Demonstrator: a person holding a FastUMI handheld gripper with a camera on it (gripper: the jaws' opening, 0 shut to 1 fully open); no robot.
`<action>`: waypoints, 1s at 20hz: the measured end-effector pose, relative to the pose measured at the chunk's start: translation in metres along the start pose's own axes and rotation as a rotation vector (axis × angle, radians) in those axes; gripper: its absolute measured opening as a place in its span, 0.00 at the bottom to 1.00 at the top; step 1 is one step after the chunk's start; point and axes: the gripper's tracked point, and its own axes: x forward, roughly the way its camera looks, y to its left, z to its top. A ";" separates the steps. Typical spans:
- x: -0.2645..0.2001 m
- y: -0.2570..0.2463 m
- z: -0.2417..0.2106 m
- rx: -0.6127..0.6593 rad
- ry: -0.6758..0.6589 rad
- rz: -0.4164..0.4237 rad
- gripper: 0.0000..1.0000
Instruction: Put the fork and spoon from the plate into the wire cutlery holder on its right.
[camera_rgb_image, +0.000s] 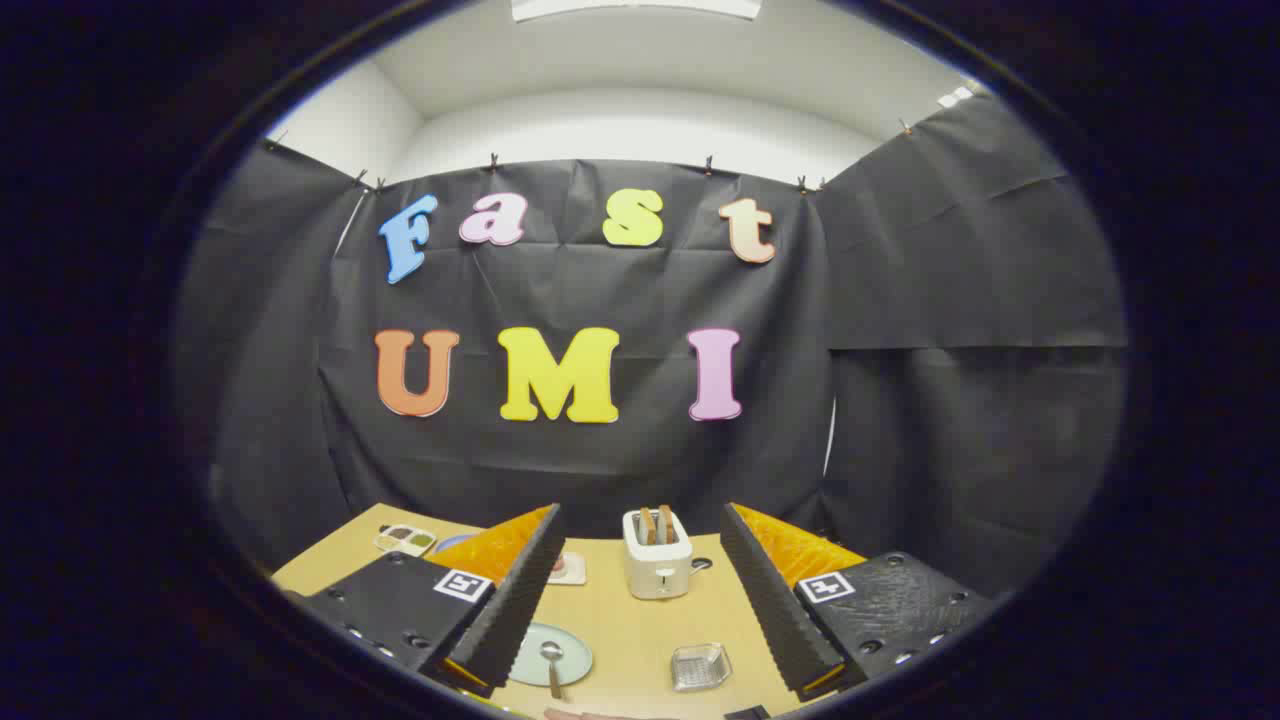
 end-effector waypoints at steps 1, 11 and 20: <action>0.000 0.002 -0.002 0.001 0.005 -0.002 0.95; 0.025 0.023 -0.014 0.030 0.027 0.003 0.95; 0.062 0.036 -0.043 0.010 0.050 0.034 0.95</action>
